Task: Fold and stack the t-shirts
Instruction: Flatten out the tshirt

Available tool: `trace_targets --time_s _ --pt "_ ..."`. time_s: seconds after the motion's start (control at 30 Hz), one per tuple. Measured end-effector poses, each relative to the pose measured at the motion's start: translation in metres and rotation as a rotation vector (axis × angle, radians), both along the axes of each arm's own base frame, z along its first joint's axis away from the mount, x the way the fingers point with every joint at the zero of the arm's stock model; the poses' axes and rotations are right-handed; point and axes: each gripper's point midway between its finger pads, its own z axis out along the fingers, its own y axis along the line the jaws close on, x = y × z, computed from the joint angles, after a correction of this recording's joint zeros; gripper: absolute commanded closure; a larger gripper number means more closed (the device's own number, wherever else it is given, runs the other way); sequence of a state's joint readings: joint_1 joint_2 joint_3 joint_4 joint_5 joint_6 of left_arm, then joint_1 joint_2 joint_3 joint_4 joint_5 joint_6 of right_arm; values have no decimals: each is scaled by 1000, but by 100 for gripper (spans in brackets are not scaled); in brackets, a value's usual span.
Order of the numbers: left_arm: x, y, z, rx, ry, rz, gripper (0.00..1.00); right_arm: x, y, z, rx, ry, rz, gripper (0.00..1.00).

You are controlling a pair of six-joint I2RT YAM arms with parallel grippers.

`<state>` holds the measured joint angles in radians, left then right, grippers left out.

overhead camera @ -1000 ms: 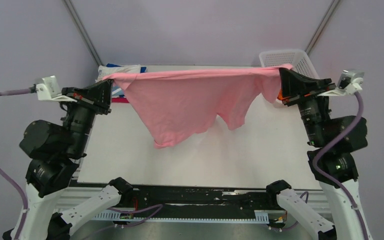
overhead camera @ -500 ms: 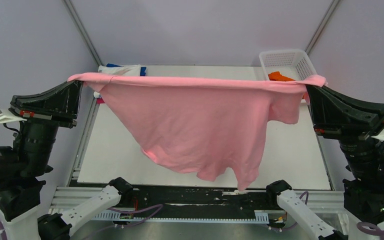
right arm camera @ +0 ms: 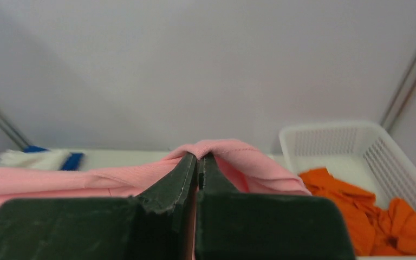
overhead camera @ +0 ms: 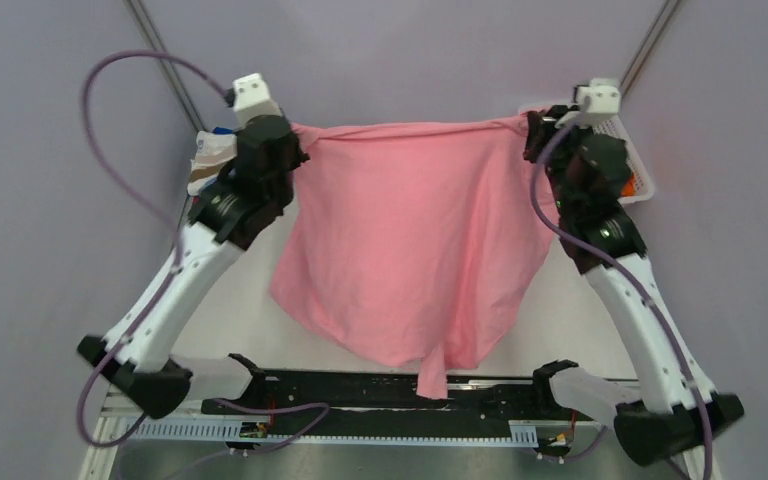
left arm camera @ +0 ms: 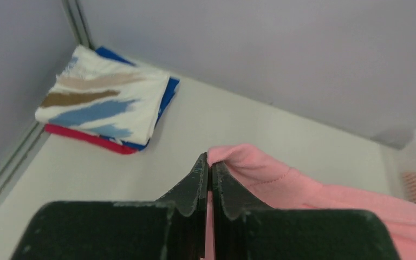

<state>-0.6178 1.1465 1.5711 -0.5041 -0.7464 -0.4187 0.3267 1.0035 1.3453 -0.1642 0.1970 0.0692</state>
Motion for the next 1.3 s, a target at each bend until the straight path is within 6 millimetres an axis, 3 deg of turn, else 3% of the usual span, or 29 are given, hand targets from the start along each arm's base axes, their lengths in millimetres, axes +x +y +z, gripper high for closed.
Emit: trace_targets --time_s 0.03,0.1,0.13,0.17,0.2,0.27,0.3,0.37,0.47,0.6,0.73,0.83,0.93,1.13,1.3 --pt "20 -4 -24 31 64 31 87 28 -2 -30 -20 75 -42 96" --pt "72 -14 -97 103 244 82 56 75 -6 -95 -52 230 -95 78" --pt "96 -14 -145 134 358 99 20 98 -11 -134 -60 322 -119 55" --pt "114 -13 -190 162 462 108 10 120 -17 -180 -70 428 -143 39" --pt "125 -9 -231 190 563 111 3 131 -21 -207 -63 491 -159 28" --pt "133 -5 -297 208 724 102 1 151 -30 -271 -76 632 -186 13" --pt "133 -2 -323 209 793 98 0 155 -33 -294 -76 685 -195 7" --pt "128 0 -351 203 880 80 0 160 -36 -325 -82 764 -204 0" --pt "129 -12 -347 164 880 32 0 163 -30 -327 -65 773 -182 0" --pt "136 -31 -319 96 800 -32 0 160 -21 -299 -12 716 -144 0" --pt "130 -45 -303 31 753 -108 0 133 -13 -272 77 674 -101 0" --pt "113 -56 -311 -12 768 -189 0 102 -6 -274 154 695 -60 0" --pt "95 -66 -335 -43 821 -261 0 67 -1 -299 223 781 -35 0" --pt "58 -71 -386 -89 950 -326 0 3 10 -384 310 1062 -13 0" --pt "40 -64 -416 -112 1017 -303 0 -11 13 -433 326 1232 -43 0"
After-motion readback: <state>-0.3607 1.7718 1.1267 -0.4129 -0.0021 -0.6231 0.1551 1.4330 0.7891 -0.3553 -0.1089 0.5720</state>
